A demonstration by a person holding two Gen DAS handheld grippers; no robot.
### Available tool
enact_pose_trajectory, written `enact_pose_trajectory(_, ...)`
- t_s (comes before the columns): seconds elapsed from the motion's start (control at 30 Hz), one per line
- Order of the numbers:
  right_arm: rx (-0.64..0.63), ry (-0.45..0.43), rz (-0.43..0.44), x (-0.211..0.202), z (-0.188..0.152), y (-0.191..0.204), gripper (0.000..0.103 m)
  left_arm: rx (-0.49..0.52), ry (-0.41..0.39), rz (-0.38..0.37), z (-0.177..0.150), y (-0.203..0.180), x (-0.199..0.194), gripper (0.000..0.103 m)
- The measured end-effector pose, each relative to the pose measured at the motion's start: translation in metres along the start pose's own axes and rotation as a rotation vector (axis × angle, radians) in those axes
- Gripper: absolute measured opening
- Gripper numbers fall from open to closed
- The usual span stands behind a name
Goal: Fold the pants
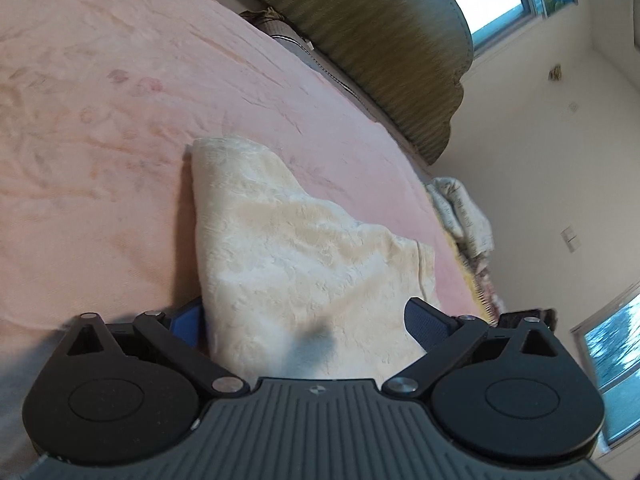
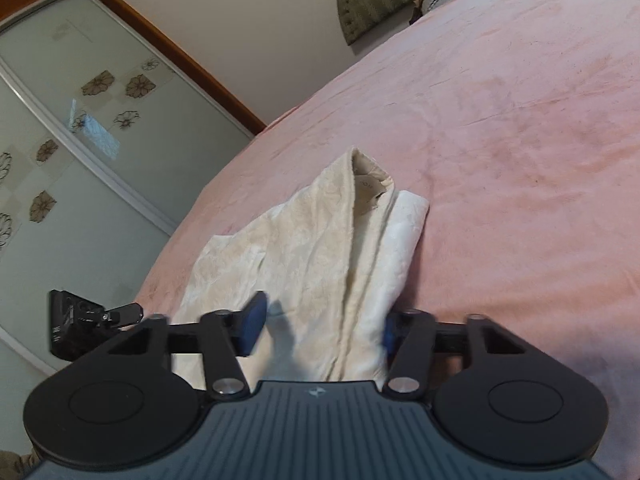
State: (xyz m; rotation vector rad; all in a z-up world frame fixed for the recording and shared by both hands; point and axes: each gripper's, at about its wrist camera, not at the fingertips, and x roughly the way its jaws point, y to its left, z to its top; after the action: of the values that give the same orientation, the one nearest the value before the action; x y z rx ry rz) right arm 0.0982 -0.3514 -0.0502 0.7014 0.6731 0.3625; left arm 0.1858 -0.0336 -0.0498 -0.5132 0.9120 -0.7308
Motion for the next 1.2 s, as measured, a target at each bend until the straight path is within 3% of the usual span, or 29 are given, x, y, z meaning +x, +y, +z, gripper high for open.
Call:
enact_pose_trajectory(0.07, -0.005, -0.010, -0.008, 0.003, -0.002, 0.002, 0.032, 0.084, -0.004, 0.098, -0.005, -0.015, 0.004, 0.064)
enact_pose_trajectory(0.1, -0.018, -0.017, -0.020, 0.002, -0.004, 0.005, 0.031, 0.128, -0.012, 0.156, -0.009, -0.020, 0.003, 0.055)
enact_pose_trajectory(0.17, -0.035, -0.033, -0.037, -0.001, -0.008, 0.012, 0.026, 0.162, -0.037, 0.206, -0.013, -0.024, 0.000, 0.031)
enact_pose_trajectory(0.33, -0.091, -0.079, -0.070, -0.012, -0.014, 0.035, 0.021, 0.183, -0.111, 0.202, -0.018, -0.032, -0.015, 0.018)
enact_pose_trajectory(0.53, -0.195, -0.123, -0.020, -0.025, -0.004, 0.078, 0.021, 0.315, -0.212, 0.240, -0.017, -0.053, -0.046, 0.016)
enact_pose_trajectory(0.67, -0.245, -0.139, 0.037, -0.013, 0.009, 0.103, 0.021, 0.336, -0.278, 0.302, 0.008, -0.049, -0.067, 0.017)
enact_pose_trajectory(0.83, -0.251, -0.134, 0.068, 0.040, 0.033, 0.120, 0.021, 0.325, -0.291, 0.404, 0.050, -0.027, -0.071, 0.017)
enact_pose_trajectory(1.0, -0.232, -0.098, 0.006, 0.104, 0.048, 0.116, 0.021, 0.288, -0.236, 0.500, 0.070, 0.008, -0.043, 0.017)
enact_pose_trajectory(1.1, -0.258, -0.065, -0.100, 0.128, 0.045, 0.110, 0.023, 0.292, -0.215, 0.545, 0.067, 0.025, -0.029, 0.025)
enact_pose_trajectory(1.13, -0.265, -0.055, -0.131, 0.133, 0.043, 0.107, 0.027, 0.287, -0.221, 0.545, 0.066, 0.029, -0.030, 0.030)
enact_pose_trajectory(1.17, -0.250, -0.044, -0.139, 0.134, 0.043, 0.103, 0.031, 0.283, -0.225, 0.545, 0.065, 0.030, -0.032, 0.045)
enact_pose_trajectory(1.2, -0.223, -0.037, -0.136, 0.133, 0.042, 0.097, 0.032, 0.280, -0.228, 0.552, 0.064, 0.030, -0.034, 0.048)
